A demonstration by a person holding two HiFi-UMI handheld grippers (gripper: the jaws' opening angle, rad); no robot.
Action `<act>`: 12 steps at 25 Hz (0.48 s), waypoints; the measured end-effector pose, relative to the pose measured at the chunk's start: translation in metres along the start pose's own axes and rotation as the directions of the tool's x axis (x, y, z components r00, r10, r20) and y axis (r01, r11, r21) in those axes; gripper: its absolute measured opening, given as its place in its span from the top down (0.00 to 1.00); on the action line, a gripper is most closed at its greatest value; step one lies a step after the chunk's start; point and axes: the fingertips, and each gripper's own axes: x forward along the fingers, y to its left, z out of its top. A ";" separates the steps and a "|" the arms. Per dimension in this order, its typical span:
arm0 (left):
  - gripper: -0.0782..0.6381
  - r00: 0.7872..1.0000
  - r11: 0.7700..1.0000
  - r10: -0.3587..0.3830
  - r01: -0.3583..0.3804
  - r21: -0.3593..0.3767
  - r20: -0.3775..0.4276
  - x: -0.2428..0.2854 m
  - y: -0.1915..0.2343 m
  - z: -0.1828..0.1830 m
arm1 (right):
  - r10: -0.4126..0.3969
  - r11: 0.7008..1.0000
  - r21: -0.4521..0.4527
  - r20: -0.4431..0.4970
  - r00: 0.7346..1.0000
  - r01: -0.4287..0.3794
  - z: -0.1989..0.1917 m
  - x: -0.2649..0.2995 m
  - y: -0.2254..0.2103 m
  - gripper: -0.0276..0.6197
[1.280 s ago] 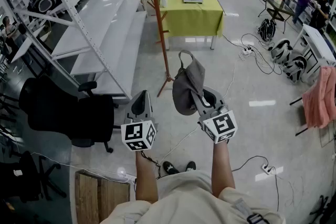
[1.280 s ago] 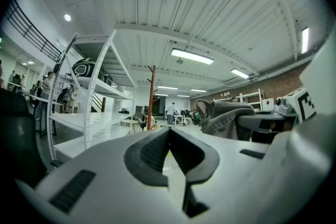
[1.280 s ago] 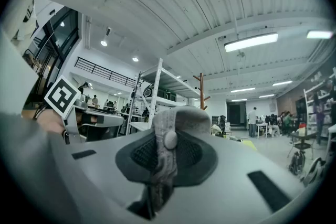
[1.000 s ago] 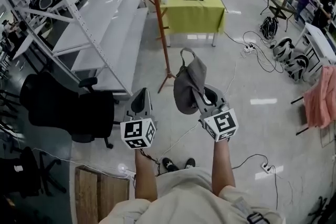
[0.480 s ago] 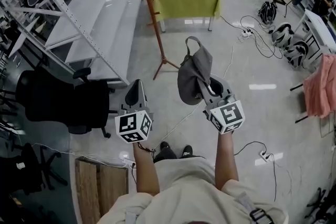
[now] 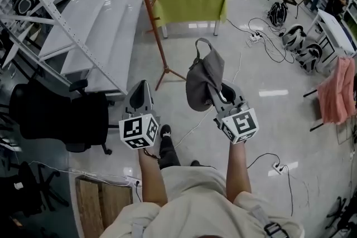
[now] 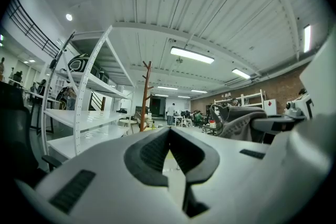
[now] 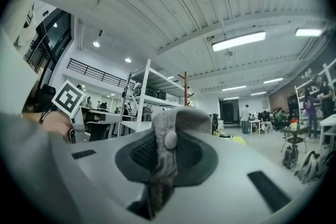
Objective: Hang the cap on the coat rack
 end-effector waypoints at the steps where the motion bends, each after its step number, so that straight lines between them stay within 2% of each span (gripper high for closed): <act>1: 0.88 1.000 1.000 -0.004 0.004 -0.001 0.007 0.008 0.002 0.000 | -0.002 1.000 -0.003 0.002 1.000 0.002 -0.002 0.005 -0.003 0.90; 12: 0.88 0.995 0.996 -0.094 0.094 -0.007 -0.012 0.106 0.014 -0.018 | -0.051 0.999 0.008 -0.010 0.999 0.051 -0.024 0.065 -0.039 0.90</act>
